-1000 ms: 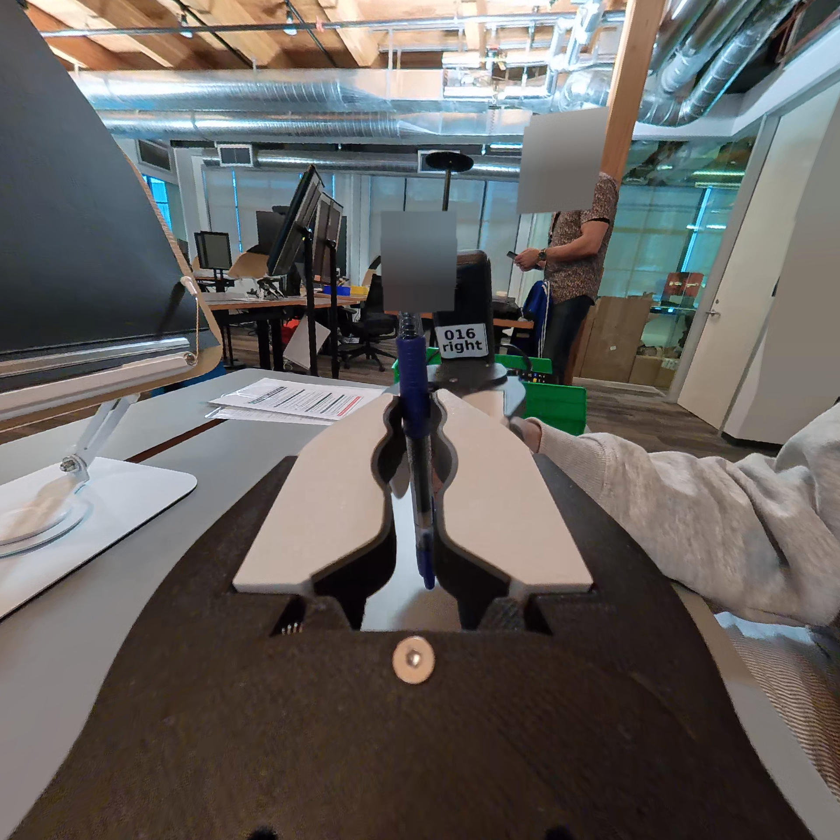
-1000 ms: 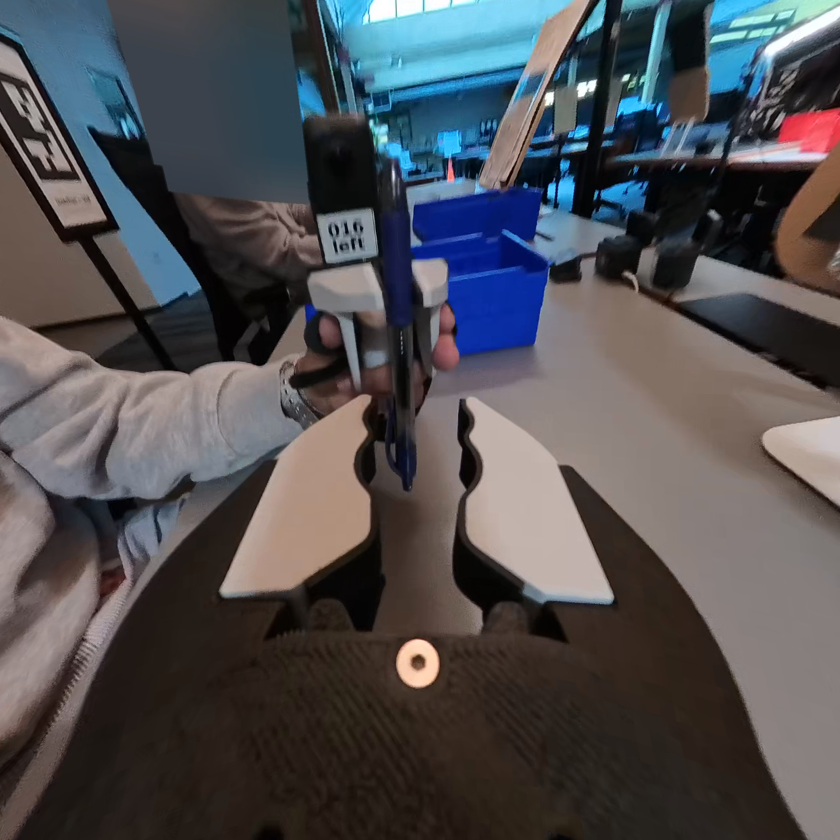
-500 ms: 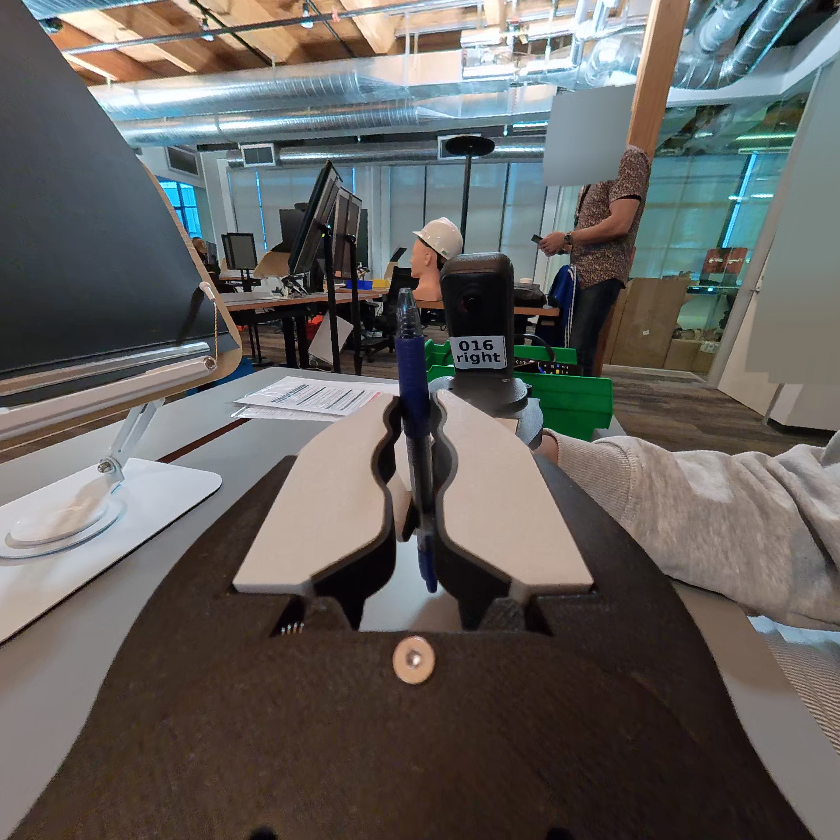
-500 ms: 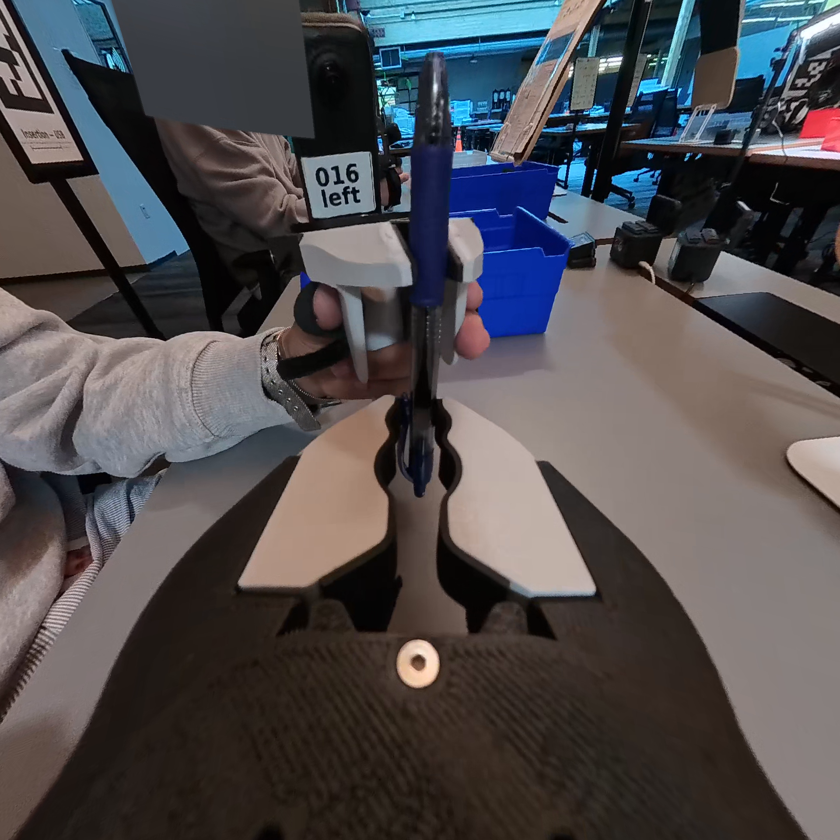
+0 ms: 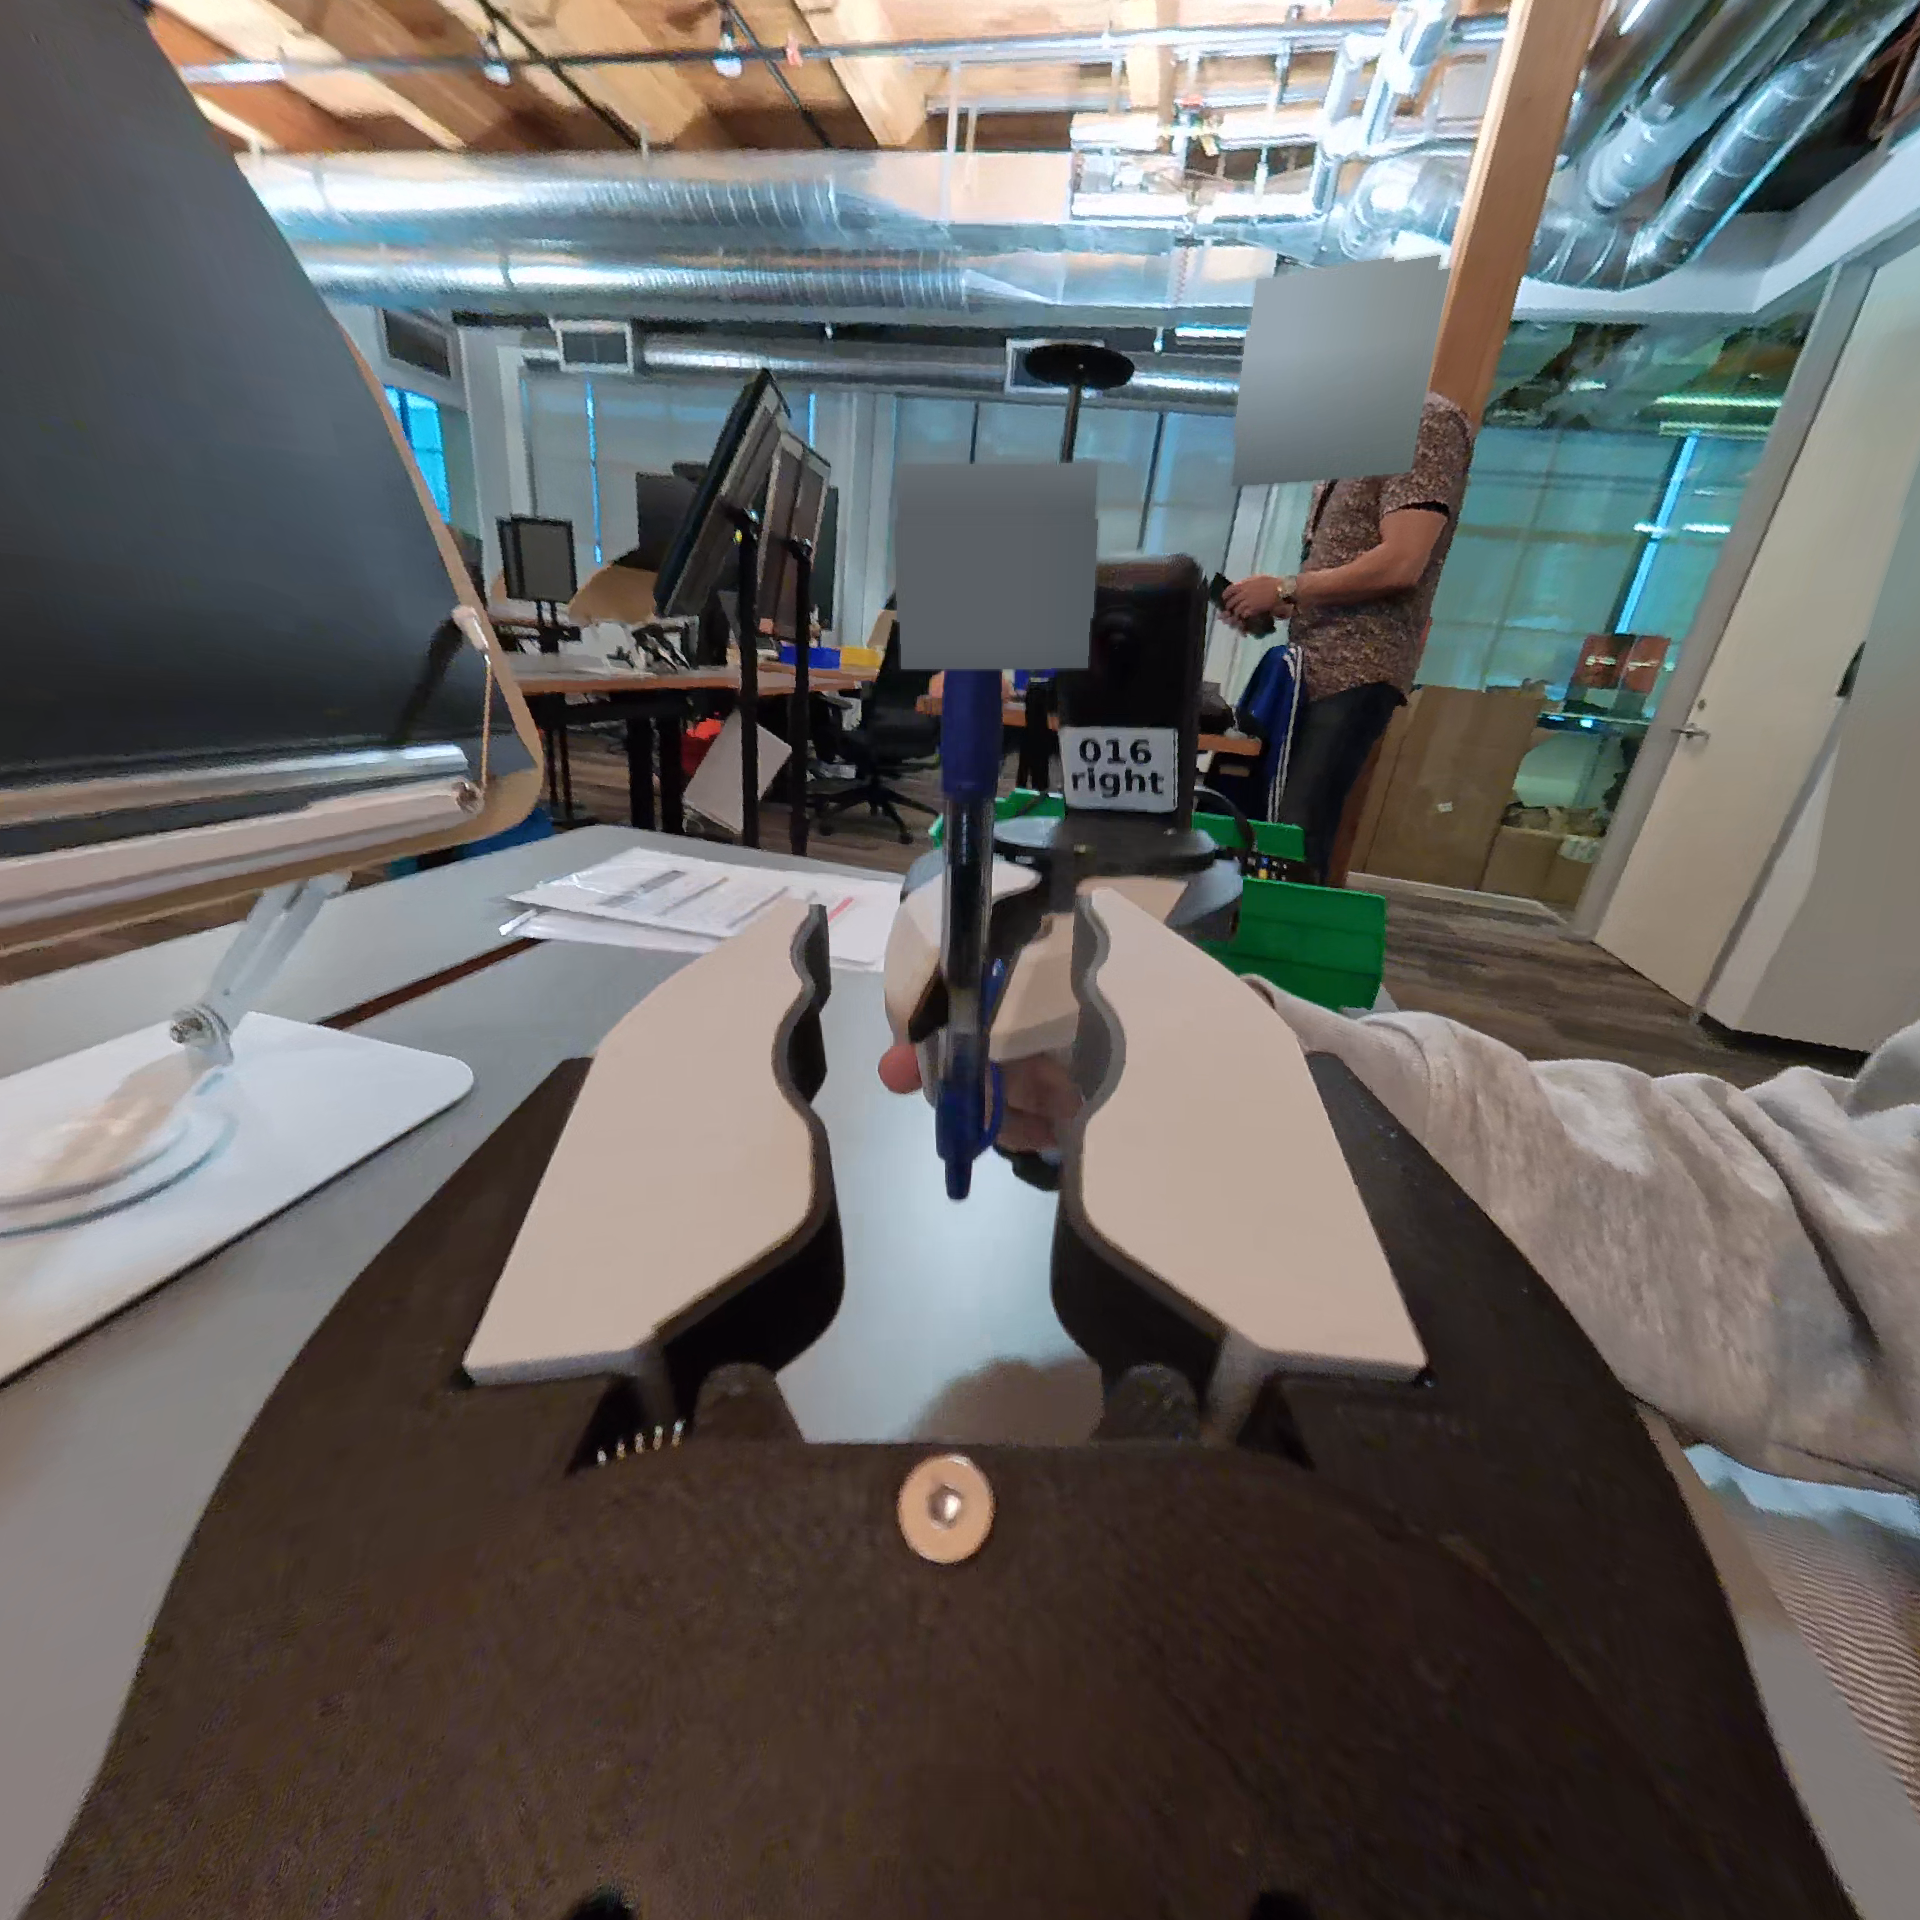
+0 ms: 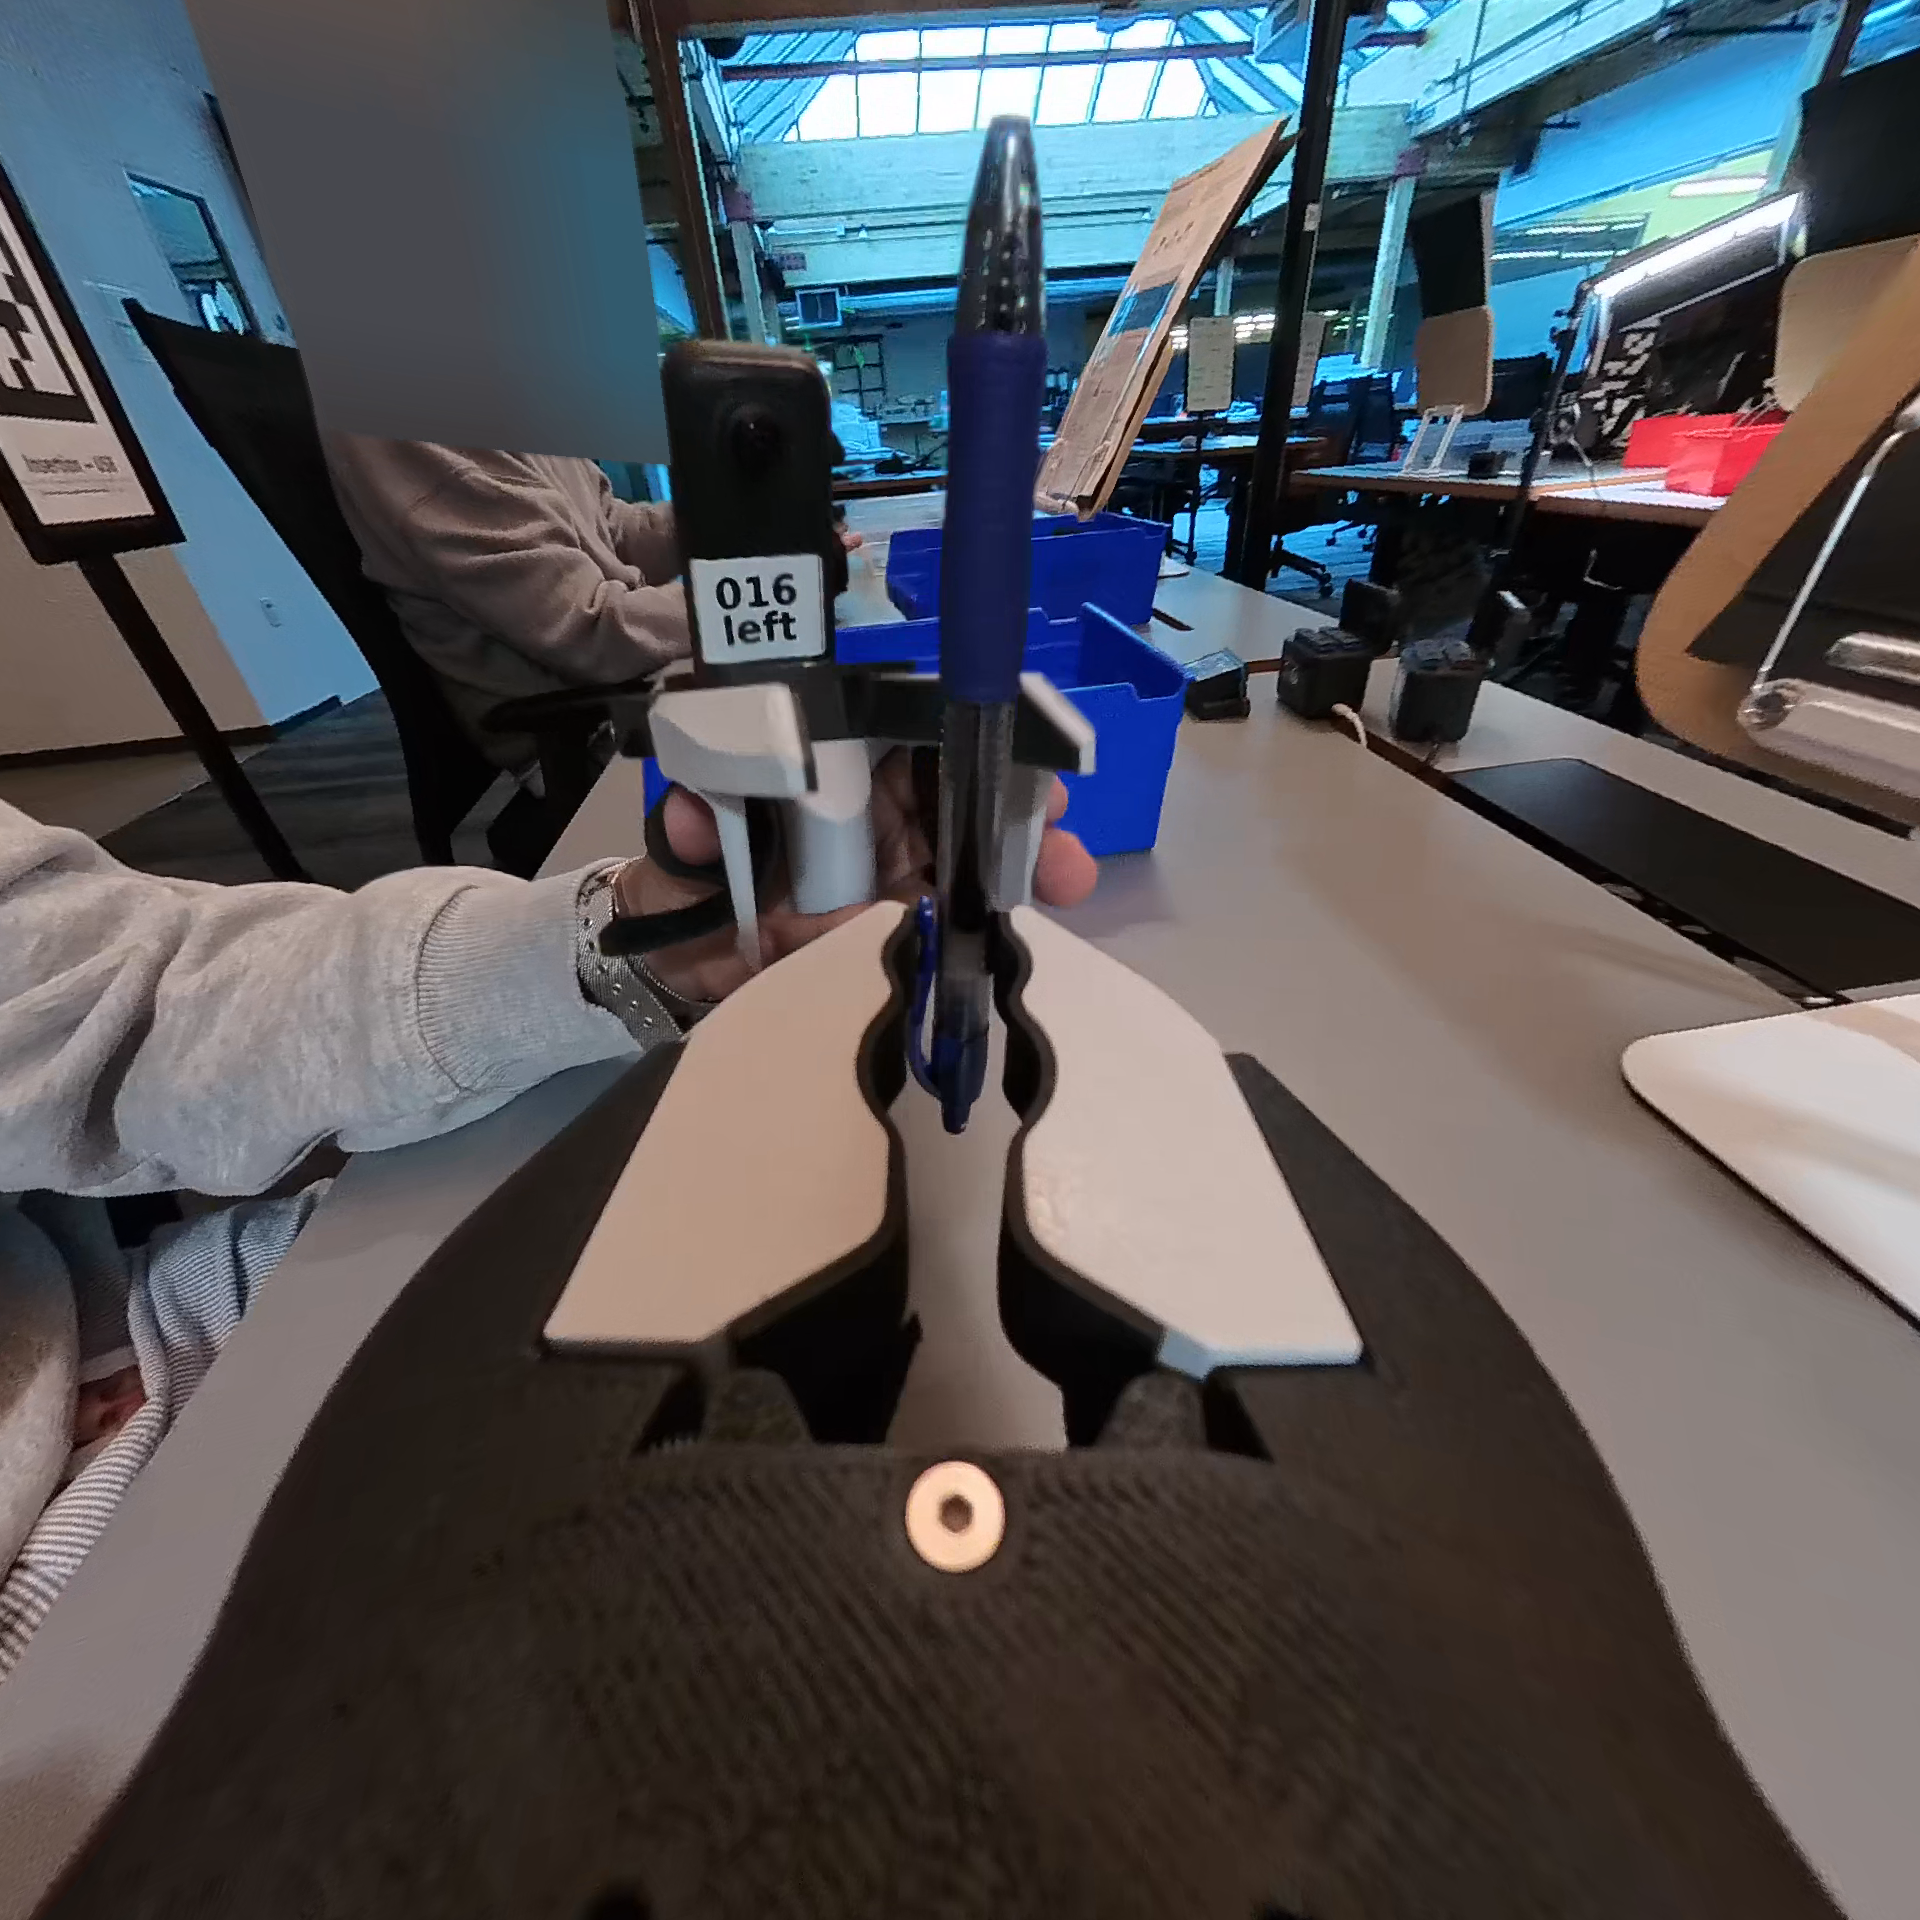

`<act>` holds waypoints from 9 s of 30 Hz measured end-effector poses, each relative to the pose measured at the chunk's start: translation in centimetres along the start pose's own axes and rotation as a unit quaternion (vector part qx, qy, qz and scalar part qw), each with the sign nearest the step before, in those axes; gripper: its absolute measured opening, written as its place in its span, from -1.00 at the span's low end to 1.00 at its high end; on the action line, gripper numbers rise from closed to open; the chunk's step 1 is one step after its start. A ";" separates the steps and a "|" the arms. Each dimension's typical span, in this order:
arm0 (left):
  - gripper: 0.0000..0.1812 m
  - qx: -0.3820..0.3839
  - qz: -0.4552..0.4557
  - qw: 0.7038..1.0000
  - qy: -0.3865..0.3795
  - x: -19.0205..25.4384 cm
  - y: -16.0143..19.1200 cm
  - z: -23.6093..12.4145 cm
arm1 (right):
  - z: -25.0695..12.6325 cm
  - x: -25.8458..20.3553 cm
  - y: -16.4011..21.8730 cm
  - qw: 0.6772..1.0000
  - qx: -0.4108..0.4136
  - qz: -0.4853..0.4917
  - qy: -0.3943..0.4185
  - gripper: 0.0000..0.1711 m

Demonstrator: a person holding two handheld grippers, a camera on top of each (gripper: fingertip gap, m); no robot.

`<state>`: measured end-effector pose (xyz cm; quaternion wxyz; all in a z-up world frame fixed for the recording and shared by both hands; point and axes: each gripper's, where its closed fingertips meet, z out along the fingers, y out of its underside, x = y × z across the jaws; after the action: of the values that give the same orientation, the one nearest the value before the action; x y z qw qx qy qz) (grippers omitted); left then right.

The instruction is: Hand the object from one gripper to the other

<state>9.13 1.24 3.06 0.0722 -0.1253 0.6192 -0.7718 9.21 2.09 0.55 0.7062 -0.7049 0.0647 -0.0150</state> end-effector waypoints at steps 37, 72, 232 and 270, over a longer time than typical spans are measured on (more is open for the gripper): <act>-0.85 -0.132 -0.002 0.990 0.047 1.3 5.0 1.3 | -0.2 -0.2 -2.1 0.999 0.039 -0.006 0.020 -0.52; -0.85 -0.229 0.034 0.971 0.058 1.9 9.6 2.1 | -4.1 0.1 -7.1 0.986 0.152 -0.030 0.069 -0.89; -0.92 -0.174 0.016 0.981 0.079 3.0 6.8 2.1 | -3.3 -0.6 -6.7 0.985 0.168 -0.008 0.025 -0.86; -0.88 -0.136 0.115 0.965 -0.191 -2.5 4.5 2.6 | -2.1 2.4 -7.3 0.943 0.159 -0.070 0.283 -0.86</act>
<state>12.03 -1.56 -1.03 0.2593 -0.2068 0.7032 -0.6290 11.88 -0.26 7.62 0.7588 -0.5528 0.2090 -0.2738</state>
